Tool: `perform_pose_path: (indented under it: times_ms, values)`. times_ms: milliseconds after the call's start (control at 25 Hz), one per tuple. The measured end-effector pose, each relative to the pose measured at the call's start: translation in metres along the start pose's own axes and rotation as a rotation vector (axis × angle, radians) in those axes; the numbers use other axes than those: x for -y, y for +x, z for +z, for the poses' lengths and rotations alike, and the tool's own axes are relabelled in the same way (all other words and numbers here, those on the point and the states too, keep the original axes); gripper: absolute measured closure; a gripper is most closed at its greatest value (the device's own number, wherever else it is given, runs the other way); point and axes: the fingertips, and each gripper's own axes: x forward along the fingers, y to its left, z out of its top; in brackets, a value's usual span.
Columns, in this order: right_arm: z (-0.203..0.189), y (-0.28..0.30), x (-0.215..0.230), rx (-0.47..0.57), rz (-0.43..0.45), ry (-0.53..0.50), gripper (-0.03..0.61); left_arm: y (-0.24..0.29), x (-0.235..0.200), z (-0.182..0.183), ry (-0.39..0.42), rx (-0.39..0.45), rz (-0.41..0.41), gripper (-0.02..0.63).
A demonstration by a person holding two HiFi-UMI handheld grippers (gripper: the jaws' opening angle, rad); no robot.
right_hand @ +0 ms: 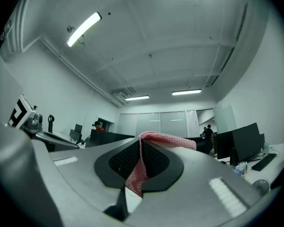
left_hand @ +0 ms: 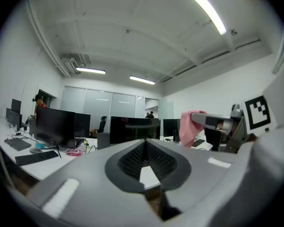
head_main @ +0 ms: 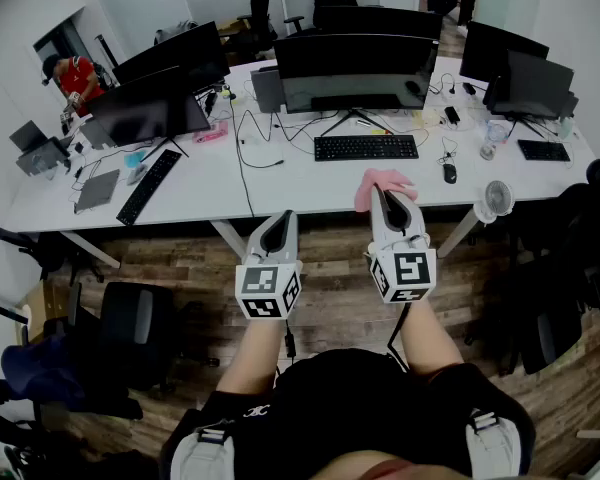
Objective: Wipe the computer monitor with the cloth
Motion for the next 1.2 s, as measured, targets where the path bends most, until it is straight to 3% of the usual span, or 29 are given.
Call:
perform_pose_path:
  times_ms: [680, 1200]
  values:
    - [-0.014, 0.037, -0.034, -0.003, -0.012, 0.022, 0.568, 0.011, -0.052, 0.004, 0.003, 0.019, -0.012, 0.565]
    - [-0.037, 0.076, -0.054, -0.006, -0.031, 0.014, 0.568, 0.031, -0.099, -0.018, -0.01, -0.011, -0.029, 0.565]
